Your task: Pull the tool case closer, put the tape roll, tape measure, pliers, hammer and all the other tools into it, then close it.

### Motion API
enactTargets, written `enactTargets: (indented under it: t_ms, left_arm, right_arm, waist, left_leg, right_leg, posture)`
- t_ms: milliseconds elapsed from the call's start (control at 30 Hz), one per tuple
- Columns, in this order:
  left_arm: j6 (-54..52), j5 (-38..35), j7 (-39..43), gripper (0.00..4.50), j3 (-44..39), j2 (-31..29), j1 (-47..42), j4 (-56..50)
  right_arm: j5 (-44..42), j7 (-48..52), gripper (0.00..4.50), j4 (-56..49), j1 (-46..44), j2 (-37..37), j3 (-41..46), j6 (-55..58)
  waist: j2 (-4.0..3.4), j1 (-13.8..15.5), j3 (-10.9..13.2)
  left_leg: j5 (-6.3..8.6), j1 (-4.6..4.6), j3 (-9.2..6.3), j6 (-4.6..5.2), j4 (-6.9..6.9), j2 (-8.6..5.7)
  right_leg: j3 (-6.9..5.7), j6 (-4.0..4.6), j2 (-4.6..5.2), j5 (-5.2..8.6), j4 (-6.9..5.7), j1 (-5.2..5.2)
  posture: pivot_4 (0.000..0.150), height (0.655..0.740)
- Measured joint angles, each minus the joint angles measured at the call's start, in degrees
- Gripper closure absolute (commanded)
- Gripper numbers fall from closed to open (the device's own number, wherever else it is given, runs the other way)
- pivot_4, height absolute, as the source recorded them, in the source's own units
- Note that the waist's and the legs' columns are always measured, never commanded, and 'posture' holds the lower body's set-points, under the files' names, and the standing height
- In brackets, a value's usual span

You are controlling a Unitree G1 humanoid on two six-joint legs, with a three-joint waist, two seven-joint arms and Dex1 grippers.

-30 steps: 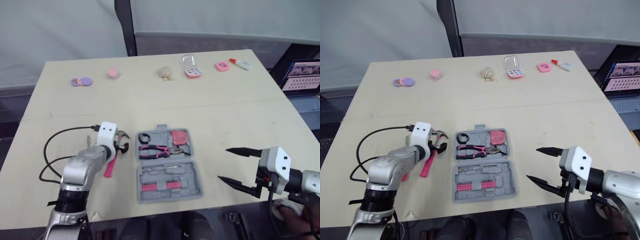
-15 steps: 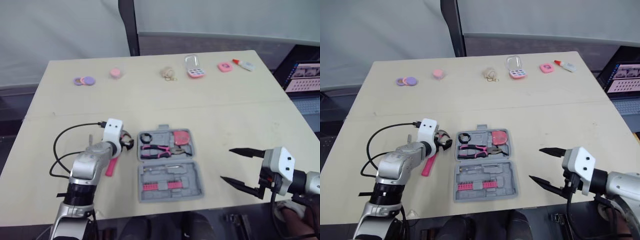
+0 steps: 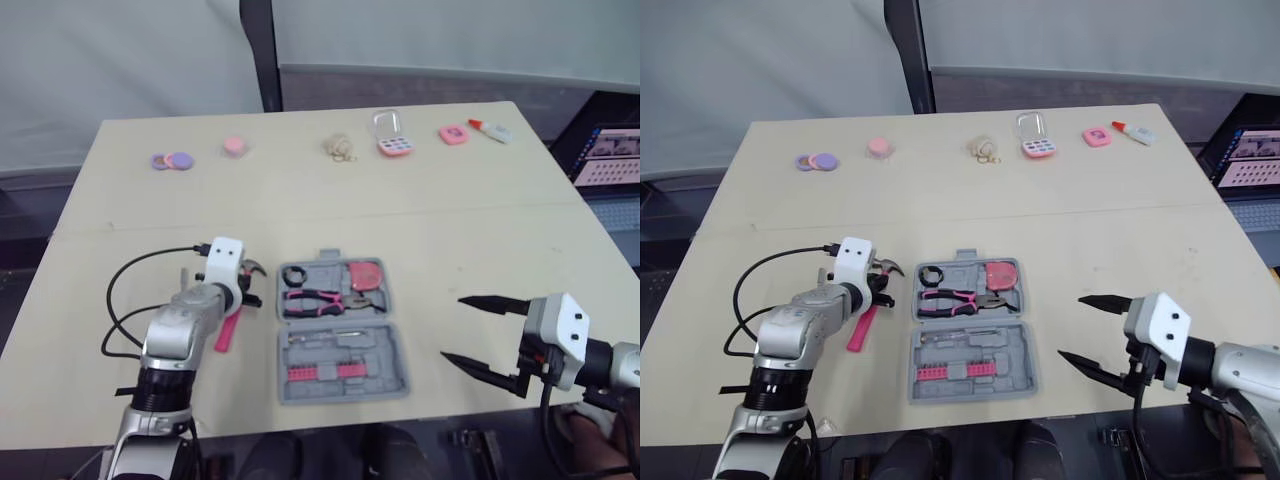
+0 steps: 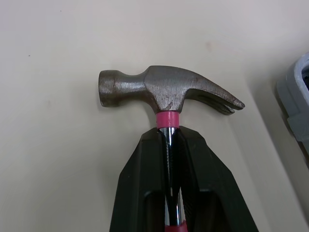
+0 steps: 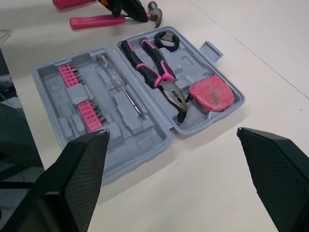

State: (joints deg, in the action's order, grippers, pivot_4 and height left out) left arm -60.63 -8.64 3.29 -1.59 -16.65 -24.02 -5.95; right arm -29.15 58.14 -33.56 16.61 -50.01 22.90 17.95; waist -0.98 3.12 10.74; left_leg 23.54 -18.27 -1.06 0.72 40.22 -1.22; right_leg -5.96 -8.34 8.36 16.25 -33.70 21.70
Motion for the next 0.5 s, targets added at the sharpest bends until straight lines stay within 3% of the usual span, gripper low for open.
enactTargets:
  t_ms: [300, 500]
  left_arm:
    - [-2.7, -0.4, 1.3, 4.42, -1.5, -0.4, -0.2, -1.2]
    - [-11.4, -3.7, 5.9, 4.42, -4.0, -6.8, -2.3, -7.9]
  right_arm:
    - [0.0, -0.2, 0.00, -0.2, 0.0, 0.0, 0.0, 0.2]
    - [0.0, -0.2, 0.00, -0.3, 0.6, 0.0, 0.0, 0.2]
  waist:
    - [0.01, -0.2, 0.0]
    - [0.21, -0.3, 0.1]
  left_leg:
    - [0.00, -0.01, 0.00, 0.00, -0.01, 0.01]
    - [0.00, -0.05, -0.03, 0.00, 0.00, 0.04]
  right_leg:
    - [-0.01, 0.00, 0.00, 0.00, 0.02, 0.00]
    - [-0.03, 0.00, -0.03, 0.00, 0.01, 0.05]
  posture:
    - [0.150, 0.7400]
    - [0.150, 0.7400]
